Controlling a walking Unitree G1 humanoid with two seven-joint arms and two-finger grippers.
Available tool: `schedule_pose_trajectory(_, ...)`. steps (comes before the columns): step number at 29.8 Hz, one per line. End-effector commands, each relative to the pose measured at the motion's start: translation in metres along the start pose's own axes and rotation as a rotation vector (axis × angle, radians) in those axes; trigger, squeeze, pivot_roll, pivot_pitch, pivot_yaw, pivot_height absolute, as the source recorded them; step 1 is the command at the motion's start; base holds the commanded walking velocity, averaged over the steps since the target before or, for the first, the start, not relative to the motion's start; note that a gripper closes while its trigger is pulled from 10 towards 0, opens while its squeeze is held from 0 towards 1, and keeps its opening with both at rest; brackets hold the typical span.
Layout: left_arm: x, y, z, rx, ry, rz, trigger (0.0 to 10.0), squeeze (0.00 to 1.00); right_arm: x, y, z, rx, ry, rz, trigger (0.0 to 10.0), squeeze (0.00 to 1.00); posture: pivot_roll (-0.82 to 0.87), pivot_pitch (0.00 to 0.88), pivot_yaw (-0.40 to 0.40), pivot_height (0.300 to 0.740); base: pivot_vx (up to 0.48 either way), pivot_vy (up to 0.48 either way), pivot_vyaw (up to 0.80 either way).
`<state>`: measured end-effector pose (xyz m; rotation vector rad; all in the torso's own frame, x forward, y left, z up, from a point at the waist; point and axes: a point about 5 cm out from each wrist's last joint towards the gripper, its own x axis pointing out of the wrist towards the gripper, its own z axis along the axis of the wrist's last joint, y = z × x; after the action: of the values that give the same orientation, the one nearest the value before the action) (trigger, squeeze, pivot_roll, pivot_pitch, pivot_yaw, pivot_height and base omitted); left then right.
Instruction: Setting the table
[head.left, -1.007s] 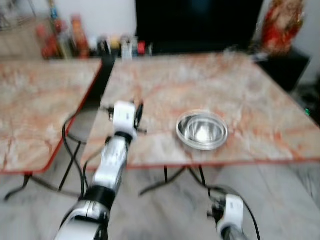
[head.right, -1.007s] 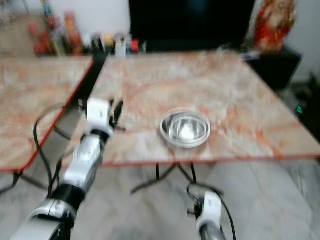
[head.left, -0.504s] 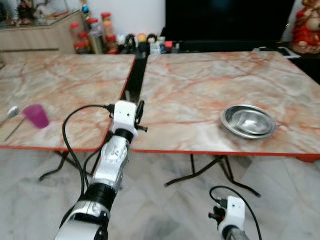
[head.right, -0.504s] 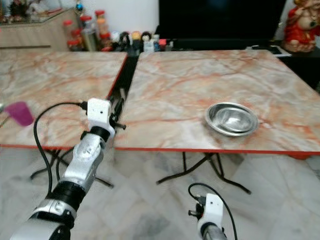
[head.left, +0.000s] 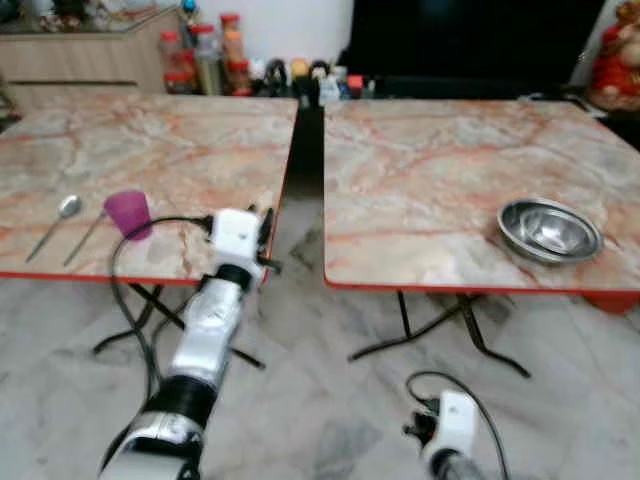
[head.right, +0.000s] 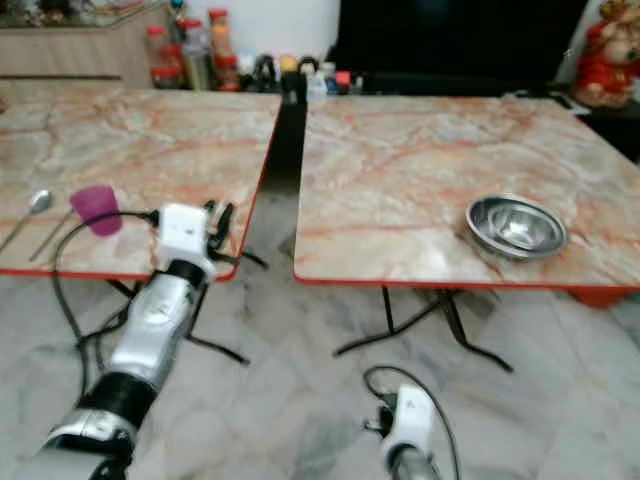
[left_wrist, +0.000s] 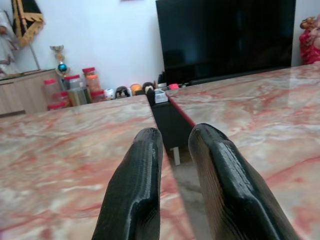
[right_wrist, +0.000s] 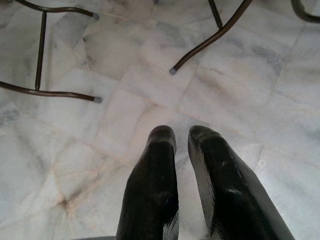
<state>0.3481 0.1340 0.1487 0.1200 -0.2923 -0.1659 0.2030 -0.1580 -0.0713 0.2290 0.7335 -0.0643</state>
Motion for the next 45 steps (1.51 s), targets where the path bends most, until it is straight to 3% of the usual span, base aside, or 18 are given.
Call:
schedule_pose_trajectory(1, 0.0, -0.003, 0.003, -0.004, -0.007, -0.012, 10.0, 0.0, 0.001, -0.007, 0.007, -0.009, -0.02, -0.015, 10.0, 0.0, 0.05, 0.0, -0.006, 0.74, 0.0, 0.364, 0.0)
schedule_pose_trajectory(10, -0.021, 0.011, -0.017, 0.04, 0.081, 0.003, 10.0, 0.0, 0.0, -0.005, 0.004, -0.005, -0.015, -0.015, 10.0, 0.0, 0.05, 0.0, 0.0, 0.74, 0.0, 0.358, 0.0)
schedule_pose_trajectory(23, -0.066, 0.032, -0.05, 0.085, 0.234, 0.032, 10.0, 0.0, -0.002, -0.007, -0.001, 0.0, -0.007, -0.023, 10.0, 0.0, 0.05, 0.0, 0.002, 0.74, 0.0, 0.324, 0.0)
schedule_pose_trajectory(32, -0.101, 0.045, -0.094, 0.06, 0.462, 0.104, 10.0, 0.0, -0.001, -0.006, 0.002, -0.007, -0.009, -0.018, 10.0, 0.0, 0.06, 0.0, -0.005, 0.74, 0.0, 0.23, 0.0)
schedule_pose_trajectory(39, -0.11, 0.045, -0.108, 0.059, 0.548, 0.112, 10.0, 0.0, 0.0, -0.006, 0.002, -0.008, -0.009, -0.018, 10.0, 0.0, 0.06, 0.0, -0.008, 0.74, 0.0, -0.042, 0.0)
schedule_pose_trajectory(42, -0.136, 0.035, -0.137, 0.022, 0.785, 0.091, 10.0, 0.0, -0.001, -0.007, 0.002, -0.007, -0.01, -0.023, 10.0, 0.0, 0.05, 0.0, -0.004, 0.74, 0.0, 0.0, 0.0)
schedule_pose_trajectory(45, -0.147, 0.028, -0.147, 0.005, 0.873, 0.075, 10.0, 0.0, -0.001, -0.007, 0.001, -0.003, -0.009, -0.027, 10.0, 0.0, 0.04, 0.0, 0.0, 0.74, 0.0, 0.0, 0.0)
